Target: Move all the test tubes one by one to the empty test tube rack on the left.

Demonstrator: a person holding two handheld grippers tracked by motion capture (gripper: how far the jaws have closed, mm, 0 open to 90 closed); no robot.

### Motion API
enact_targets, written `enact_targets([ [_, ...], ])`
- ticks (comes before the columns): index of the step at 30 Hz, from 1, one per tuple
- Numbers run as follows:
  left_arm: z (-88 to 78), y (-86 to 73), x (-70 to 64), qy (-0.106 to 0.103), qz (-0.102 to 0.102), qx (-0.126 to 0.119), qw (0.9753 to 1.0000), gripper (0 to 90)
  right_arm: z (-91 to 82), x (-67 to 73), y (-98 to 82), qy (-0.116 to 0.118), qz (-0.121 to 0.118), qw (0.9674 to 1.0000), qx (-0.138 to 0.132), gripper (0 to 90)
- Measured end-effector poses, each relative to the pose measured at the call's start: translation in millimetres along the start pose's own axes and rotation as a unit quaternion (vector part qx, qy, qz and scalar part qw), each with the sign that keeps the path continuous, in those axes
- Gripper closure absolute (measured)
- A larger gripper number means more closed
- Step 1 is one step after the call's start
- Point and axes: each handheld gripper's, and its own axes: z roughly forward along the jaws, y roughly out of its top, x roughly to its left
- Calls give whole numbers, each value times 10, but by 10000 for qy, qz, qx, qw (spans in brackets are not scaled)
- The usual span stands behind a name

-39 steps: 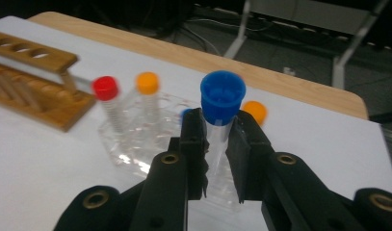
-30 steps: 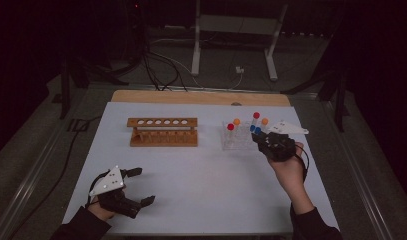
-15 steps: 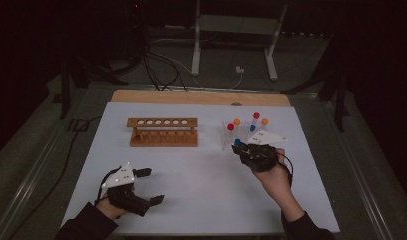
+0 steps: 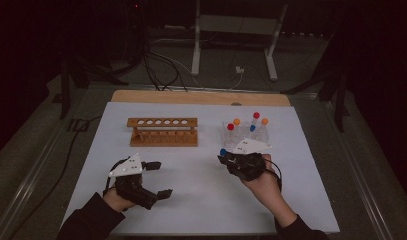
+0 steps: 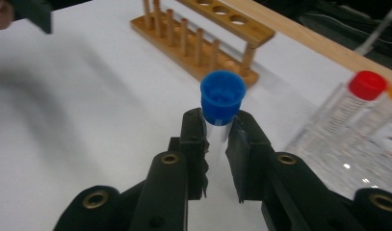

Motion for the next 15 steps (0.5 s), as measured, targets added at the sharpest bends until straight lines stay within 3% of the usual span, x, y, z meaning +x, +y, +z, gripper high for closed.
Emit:
enact_targets([
  [15,282,404,-94,-264,321,-197,9989,41,93,273,6,571,-337,9978,34,766],
])
